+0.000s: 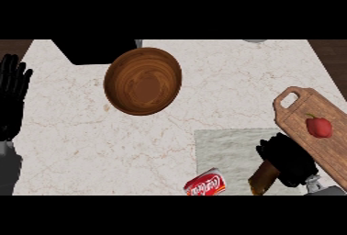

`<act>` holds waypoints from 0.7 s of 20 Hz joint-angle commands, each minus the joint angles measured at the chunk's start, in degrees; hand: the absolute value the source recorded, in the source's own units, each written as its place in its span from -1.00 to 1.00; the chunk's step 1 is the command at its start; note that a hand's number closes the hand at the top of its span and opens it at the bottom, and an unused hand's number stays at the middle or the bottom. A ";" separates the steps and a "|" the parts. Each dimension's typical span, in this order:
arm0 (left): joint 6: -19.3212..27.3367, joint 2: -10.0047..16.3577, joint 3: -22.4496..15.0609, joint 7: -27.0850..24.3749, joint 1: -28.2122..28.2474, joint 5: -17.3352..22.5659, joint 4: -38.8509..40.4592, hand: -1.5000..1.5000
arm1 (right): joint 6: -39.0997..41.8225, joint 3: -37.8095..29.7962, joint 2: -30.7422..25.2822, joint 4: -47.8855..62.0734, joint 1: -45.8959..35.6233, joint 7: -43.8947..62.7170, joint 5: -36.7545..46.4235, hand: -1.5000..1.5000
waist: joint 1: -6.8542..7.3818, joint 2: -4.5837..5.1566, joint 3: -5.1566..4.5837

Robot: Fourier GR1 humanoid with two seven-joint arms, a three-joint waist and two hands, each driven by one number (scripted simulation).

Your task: Pick the sweet potato from the placemat and place it in the bowl

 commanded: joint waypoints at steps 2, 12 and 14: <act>0.92 0.42 1.82 -0.55 2.51 0.02 -0.11 0.00 | 3.69 -18.96 8.07 3.19 5.46 16.65 -10.99 1.00 | -4.36 -0.32 0.29; -0.59 -1.53 -0.93 -0.18 1.27 -0.07 -1.35 0.00 | 8.83 -27.54 13.42 -26.34 11.93 33.97 -14.30 1.00 | 1.51 0.19 0.07; -0.29 -1.60 -0.63 -1.66 0.24 -0.52 -0.71 0.00 | 14.22 -26.42 14.57 -35.81 12.49 37.07 -15.03 1.00 | 1.42 0.16 0.03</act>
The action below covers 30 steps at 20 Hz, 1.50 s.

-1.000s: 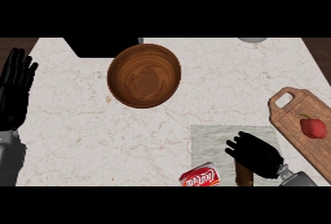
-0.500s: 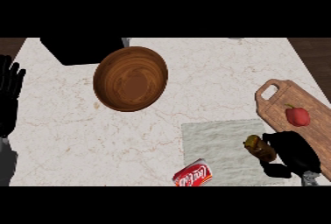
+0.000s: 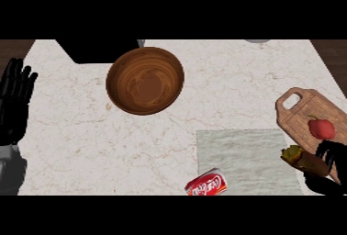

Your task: Pick the sweet potato from the placemat and place it in the bowl

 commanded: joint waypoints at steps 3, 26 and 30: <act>-0.86 -0.23 -0.17 0.42 0.63 0.32 -1.34 0.00 | 8.01 0.64 4.71 -19.45 -0.07 4.54 -6.43 1.00 | 1.31 0.13 0.01; -2.73 0.19 0.82 0.33 -0.63 0.61 -1.26 0.00 | 11.23 15.38 12.17 -5.73 -55.18 45.68 -23.59 1.00 | 3.22 0.34 0.03; 0.22 -2.03 -2.07 2.78 -6.91 -1.93 2.23 0.00 | 4.61 16.24 12.17 10.00 -63.20 44.66 -24.41 1.00 | 3.44 0.70 0.02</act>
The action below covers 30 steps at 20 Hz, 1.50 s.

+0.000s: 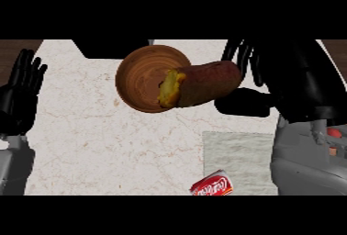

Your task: Pick the sweet potato from the placemat and place it in the bowl

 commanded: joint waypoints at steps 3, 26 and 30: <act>-0.41 0.17 0.02 0.35 -0.94 -0.22 0.29 0.00 | -10.44 5.16 0.22 20.01 -8.95 3.78 -1.87 1.00 | 0.57 0.19 0.02; -1.82 -0.33 0.37 0.45 -1.21 0.00 -0.38 0.00 | -53.19 14.35 0.22 67.38 -13.53 -10.32 -19.18 -1.00 | 2.21 0.82 0.10; -0.75 -2.35 -0.78 -1.82 -2.05 -1.32 1.85 0.00 | -62.78 15.14 0.23 66.38 -12.39 -17.26 -25.10 -1.00 | 2.41 0.98 0.12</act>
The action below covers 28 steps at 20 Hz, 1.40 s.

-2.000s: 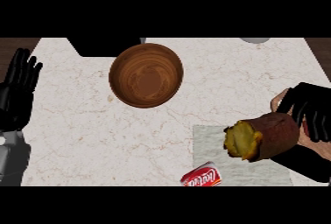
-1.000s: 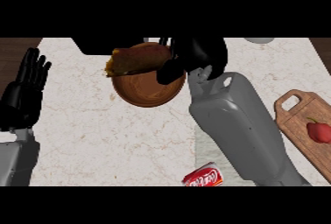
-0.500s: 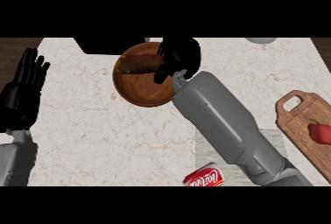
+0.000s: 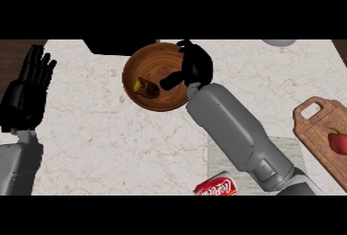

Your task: Pick the sweet potato from the placemat and place it in the bowl

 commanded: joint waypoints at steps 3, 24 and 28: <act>-2.52 1.15 0.97 -0.18 3.29 1.62 -1.86 0.00 | -15.13 -2.05 0.02 3.02 1.10 -11.41 -2.76 -1.00 | -0.31 -0.32 0.02; -1.65 2.63 4.63 0.68 4.14 1.67 -2.61 0.00 | -16.01 -13.64 -17.46 -38.41 37.86 -24.29 -13.79 -1.00 | -4.89 -1.33 -0.01; -0.02 -0.55 1.78 0.49 5.69 -0.70 -3.54 0.00 | -10.40 -18.36 -19.62 -44.40 44.45 -29.04 -20.02 -1.00 | -4.08 -1.12 0.00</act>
